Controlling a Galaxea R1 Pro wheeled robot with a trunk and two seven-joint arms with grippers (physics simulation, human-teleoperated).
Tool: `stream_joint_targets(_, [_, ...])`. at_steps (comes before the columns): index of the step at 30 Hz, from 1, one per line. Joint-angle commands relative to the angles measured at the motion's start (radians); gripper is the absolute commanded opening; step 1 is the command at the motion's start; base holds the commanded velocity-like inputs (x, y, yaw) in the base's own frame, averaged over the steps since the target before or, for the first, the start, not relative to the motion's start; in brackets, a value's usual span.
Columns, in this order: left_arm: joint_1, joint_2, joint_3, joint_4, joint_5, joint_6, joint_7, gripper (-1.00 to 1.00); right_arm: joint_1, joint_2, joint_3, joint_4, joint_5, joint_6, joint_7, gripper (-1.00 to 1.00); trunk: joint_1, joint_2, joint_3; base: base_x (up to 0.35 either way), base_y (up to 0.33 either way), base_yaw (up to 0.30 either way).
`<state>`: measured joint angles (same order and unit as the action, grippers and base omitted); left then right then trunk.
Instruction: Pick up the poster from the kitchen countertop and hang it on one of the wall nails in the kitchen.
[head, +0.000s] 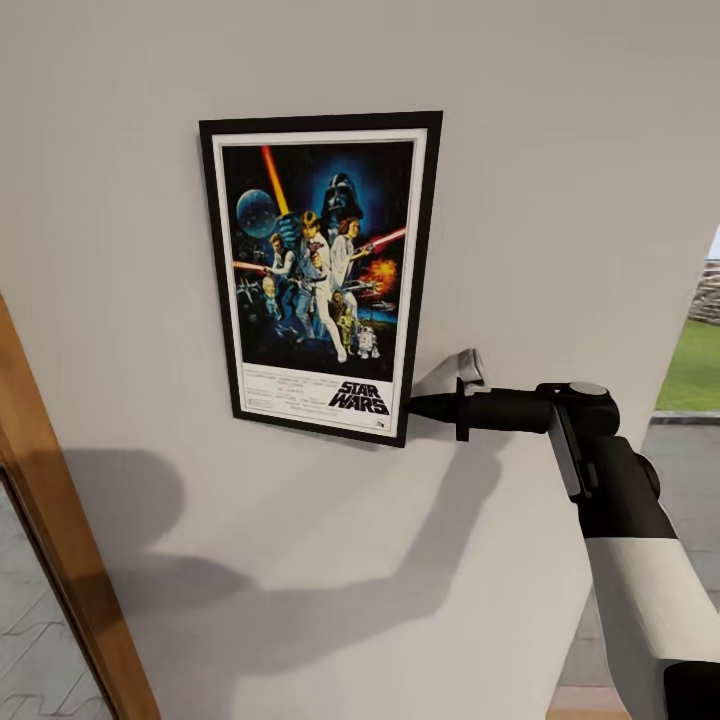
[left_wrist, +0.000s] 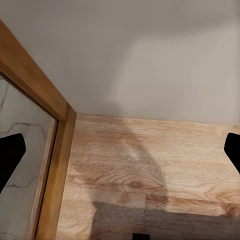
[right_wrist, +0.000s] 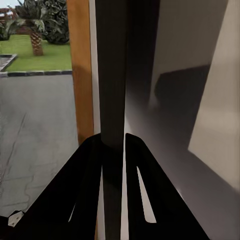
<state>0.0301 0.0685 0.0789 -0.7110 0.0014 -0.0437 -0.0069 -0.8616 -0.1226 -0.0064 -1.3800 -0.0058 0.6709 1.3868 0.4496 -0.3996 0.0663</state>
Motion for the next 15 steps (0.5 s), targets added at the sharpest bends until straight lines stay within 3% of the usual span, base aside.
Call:
stream_joint_targets(1, [0.001,0.000,0.001,-0.001,0.000,-0.002,-0.001,1.00,-0.001,0.000,0.000,0.001,0.003,0.010,0.004,-1.00,0.000,0.000,0.000,0.000,0.000,0.000])
stream_joint_targets(15, [0.001,-0.006,0.002,-0.005,0.000,-0.004,-0.001,1.00,-0.001,-0.002,-0.004,-0.001,-0.002,0.010,0.004,-1.00,0.000,0.000,0.000,0.000,0.000,0.000])
